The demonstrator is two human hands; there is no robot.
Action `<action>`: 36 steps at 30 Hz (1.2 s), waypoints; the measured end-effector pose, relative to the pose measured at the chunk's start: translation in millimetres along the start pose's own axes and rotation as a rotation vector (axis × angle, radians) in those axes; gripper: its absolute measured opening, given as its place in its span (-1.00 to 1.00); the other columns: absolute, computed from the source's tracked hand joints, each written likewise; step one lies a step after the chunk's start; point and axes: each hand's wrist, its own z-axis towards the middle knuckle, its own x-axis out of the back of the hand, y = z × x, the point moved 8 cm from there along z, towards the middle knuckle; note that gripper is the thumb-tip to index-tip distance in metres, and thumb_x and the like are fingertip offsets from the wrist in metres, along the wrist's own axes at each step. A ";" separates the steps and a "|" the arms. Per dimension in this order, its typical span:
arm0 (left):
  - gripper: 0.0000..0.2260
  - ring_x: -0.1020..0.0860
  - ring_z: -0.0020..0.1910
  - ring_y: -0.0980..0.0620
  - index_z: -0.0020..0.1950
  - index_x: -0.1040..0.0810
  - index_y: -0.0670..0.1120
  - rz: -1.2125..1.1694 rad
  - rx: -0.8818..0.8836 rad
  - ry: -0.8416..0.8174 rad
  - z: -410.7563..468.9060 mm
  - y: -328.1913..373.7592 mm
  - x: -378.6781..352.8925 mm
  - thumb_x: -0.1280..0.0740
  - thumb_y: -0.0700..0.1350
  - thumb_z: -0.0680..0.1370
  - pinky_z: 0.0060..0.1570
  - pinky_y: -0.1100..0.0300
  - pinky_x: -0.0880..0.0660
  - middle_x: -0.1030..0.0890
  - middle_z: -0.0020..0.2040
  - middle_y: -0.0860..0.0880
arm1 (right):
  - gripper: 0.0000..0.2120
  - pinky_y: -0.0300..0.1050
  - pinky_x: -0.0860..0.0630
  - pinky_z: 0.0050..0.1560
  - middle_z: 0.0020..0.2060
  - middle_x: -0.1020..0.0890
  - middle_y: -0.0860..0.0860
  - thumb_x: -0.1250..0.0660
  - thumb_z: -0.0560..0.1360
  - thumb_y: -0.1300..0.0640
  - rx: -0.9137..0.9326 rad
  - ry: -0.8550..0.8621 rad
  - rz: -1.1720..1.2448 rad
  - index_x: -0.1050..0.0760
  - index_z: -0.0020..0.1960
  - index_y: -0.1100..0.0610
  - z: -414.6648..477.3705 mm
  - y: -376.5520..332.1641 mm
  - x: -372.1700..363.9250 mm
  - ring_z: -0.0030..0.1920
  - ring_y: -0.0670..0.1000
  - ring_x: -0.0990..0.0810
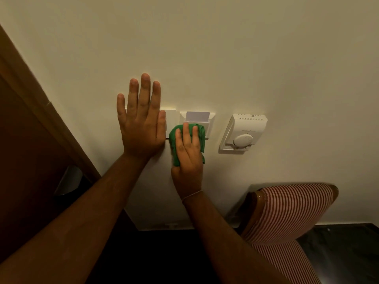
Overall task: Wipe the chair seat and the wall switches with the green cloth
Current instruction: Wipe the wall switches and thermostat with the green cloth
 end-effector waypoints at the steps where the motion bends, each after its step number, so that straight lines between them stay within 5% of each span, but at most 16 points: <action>1: -0.39 0.21 0.79 -0.01 0.82 0.13 -0.03 0.003 0.000 0.004 0.0 -0.1 -1.1 -0.03 0.03 0.80 0.74 -0.15 0.19 0.21 0.79 0.00 | -0.37 0.10 -0.12 0.72 0.59 -0.29 0.15 -0.39 0.49 0.57 0.005 0.009 0.002 -0.42 0.53 0.33 3.6 -2.2 2.3 0.66 0.21 -0.20; 7: -0.38 0.19 0.80 -0.03 0.83 0.10 -0.04 0.021 -0.003 0.028 -0.8 -1.6 -2.0 -0.06 0.02 0.80 0.74 -0.14 0.19 0.22 0.81 0.01 | -0.35 0.17 -0.27 0.68 0.59 -0.30 0.15 -0.42 0.48 0.58 0.062 0.045 -0.011 -0.43 0.53 0.29 8.9 7.9 16.1 0.67 0.19 -0.20; 12: -0.39 0.18 0.80 -0.02 0.82 0.11 -0.02 -0.004 -0.004 0.021 -1.1 -0.8 -0.5 -0.03 0.04 0.81 0.74 -0.13 0.18 0.21 0.81 0.03 | -0.26 0.13 -0.22 0.69 0.63 -0.27 0.16 -0.43 0.47 0.62 -0.087 0.151 -0.047 -0.37 0.57 0.24 -1.8 43.8 34.3 0.71 0.20 -0.14; 17: -0.39 0.19 0.80 -0.01 0.83 0.13 0.00 0.004 0.002 0.011 -0.8 -1.3 -2.9 -0.02 0.06 0.81 0.74 -0.12 0.21 0.24 0.81 0.05 | -0.12 0.33 -0.41 0.56 0.67 -0.21 0.11 -0.42 0.45 0.63 -0.141 0.096 -0.048 -0.22 0.65 0.17 -14.3 53.8 30.6 0.70 0.27 -0.16; 24: -0.39 0.28 0.79 0.00 0.82 0.19 0.02 0.012 0.025 -0.046 0.8 -0.3 -2.5 0.04 0.09 0.82 0.73 -0.07 0.32 0.31 0.80 0.05 | -0.15 0.25 -0.27 0.66 0.67 -0.22 0.11 -0.37 0.45 0.64 -0.201 -0.071 -0.060 -0.28 0.64 0.17 -31.6 58.8 28.9 0.71 0.20 -0.15; 36: -0.38 0.35 0.77 0.01 0.81 0.28 0.01 0.057 0.047 -0.149 2.4 2.1 6.1 0.08 0.08 0.80 0.71 -0.02 0.38 0.38 0.78 0.03 | -0.13 0.18 -0.21 0.68 0.69 -0.19 0.09 -0.37 0.44 0.62 -0.152 -0.059 -0.022 -0.24 0.65 0.15 -3.0 30.9 52.5 0.73 0.15 -0.11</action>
